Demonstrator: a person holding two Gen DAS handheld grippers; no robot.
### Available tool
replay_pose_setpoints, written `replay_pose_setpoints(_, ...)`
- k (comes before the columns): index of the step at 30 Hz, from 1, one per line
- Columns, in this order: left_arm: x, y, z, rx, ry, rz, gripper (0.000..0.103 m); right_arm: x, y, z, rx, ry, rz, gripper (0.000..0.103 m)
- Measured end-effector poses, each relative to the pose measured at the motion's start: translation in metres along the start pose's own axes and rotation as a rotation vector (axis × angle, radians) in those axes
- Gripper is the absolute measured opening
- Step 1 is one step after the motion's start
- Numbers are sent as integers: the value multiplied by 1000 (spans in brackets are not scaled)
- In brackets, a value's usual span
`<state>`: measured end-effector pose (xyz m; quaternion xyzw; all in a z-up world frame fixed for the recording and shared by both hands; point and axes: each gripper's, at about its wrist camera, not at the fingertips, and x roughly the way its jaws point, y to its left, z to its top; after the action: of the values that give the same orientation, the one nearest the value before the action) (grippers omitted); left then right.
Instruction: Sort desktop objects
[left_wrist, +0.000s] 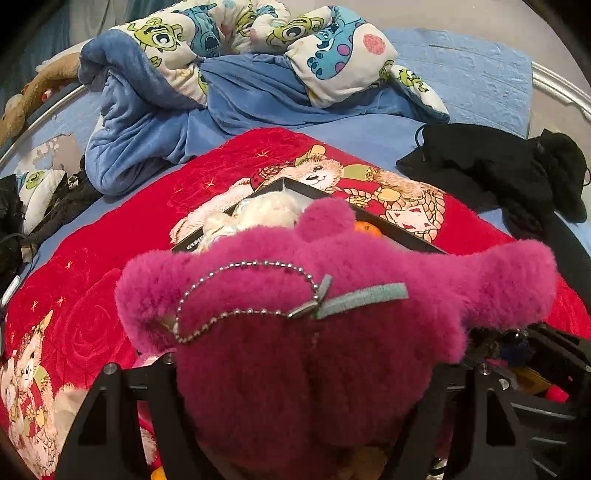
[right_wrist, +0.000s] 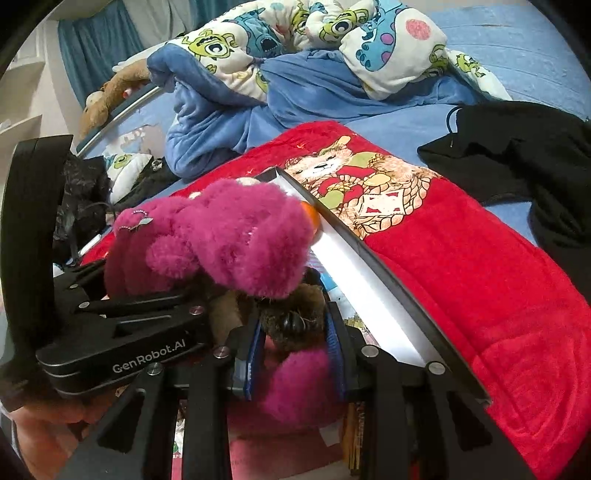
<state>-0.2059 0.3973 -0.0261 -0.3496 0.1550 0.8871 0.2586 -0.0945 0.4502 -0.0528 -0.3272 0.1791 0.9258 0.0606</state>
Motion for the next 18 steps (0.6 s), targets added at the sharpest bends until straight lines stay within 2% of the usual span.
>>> replay_pose_setpoints(5, -1, 1, 0, -4, -7, -7, 76, 0, 1, 0, -6, 2, -3, 30)
replay_pose_setpoints(10, -3, 4, -2, -10, -2, -5, 81, -1, 2, 1, -8, 12, -15, 35)
replay_pose_setpoints(14, -8, 10, -4, -39, -5, -27, 86, -10, 4, 2, -37, -7, -77, 58)
replay_pose_setpoints(15, -9, 10, -4, -39, -14, -25, 89, -14, 3, 3, -27, -12, -64, 66)
replay_pose_setpoints(16, -11, 10, -4, -37, -26, -11, 93, -16, 2, 3, -22, -21, -100, 74)
replay_pose_setpoints(18, -12, 10, -5, -27, -14, 26, 101, -18, -2, 3, -12, -21, -93, 77)
